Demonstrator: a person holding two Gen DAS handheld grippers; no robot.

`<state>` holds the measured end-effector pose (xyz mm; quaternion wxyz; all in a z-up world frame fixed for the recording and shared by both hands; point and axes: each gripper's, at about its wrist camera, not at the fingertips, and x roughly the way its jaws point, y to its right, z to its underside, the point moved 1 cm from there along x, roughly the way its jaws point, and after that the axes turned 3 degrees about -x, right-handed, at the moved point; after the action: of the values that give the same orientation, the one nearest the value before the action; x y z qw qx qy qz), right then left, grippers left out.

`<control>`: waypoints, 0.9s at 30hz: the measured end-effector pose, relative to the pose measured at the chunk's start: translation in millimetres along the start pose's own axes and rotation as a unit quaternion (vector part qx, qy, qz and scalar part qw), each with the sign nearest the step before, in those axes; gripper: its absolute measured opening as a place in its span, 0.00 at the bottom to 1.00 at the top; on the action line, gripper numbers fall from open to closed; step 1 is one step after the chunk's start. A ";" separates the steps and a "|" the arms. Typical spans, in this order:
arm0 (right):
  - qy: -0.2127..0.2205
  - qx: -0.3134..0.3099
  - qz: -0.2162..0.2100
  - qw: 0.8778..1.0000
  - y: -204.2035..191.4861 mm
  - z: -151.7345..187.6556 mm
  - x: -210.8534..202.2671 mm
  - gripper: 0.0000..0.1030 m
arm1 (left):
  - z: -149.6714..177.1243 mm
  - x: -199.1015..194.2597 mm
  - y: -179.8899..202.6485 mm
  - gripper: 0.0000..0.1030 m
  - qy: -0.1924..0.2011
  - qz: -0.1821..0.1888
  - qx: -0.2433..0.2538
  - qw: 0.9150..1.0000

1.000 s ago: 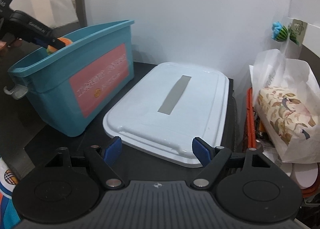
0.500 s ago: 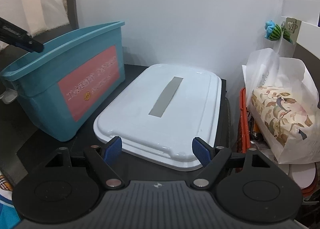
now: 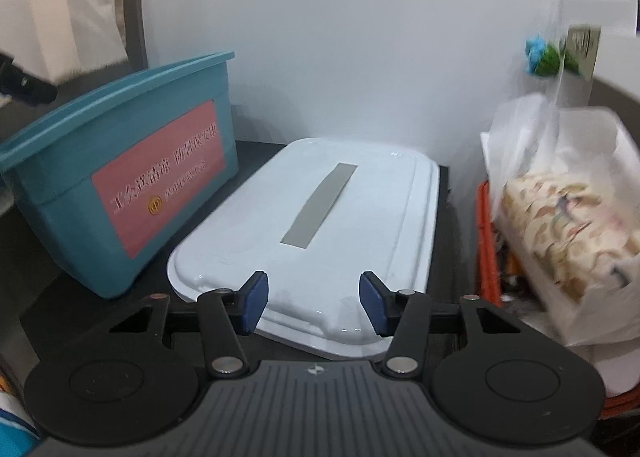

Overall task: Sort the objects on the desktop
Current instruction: 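Withdraw both grippers from the bin and move toward the white lid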

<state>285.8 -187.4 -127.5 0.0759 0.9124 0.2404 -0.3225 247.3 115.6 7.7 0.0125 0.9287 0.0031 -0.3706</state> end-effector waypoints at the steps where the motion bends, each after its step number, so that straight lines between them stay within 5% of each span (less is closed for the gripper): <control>1: -0.002 0.003 0.000 1.000 0.8 0.6 3.3 0.53 | 1.6 -0.5 -0.1 0.46 -0.001 -0.001 -0.005 1.000; 13: -0.035 -0.059 0.011 0.998 -19.2 4.5 14.0 0.54 | 13.4 -21.6 -5.3 0.46 -0.008 0.008 -0.034 0.999; 27: -0.070 -0.096 -0.006 0.993 -40.7 18.7 -21.5 0.53 | 45.7 -58.1 15.7 0.46 -0.021 0.023 -0.043 0.999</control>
<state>241.1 -165.7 -128.0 0.1776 0.8748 0.2693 -0.3614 173.9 99.0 14.9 0.0610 0.9193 -0.0031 -0.3889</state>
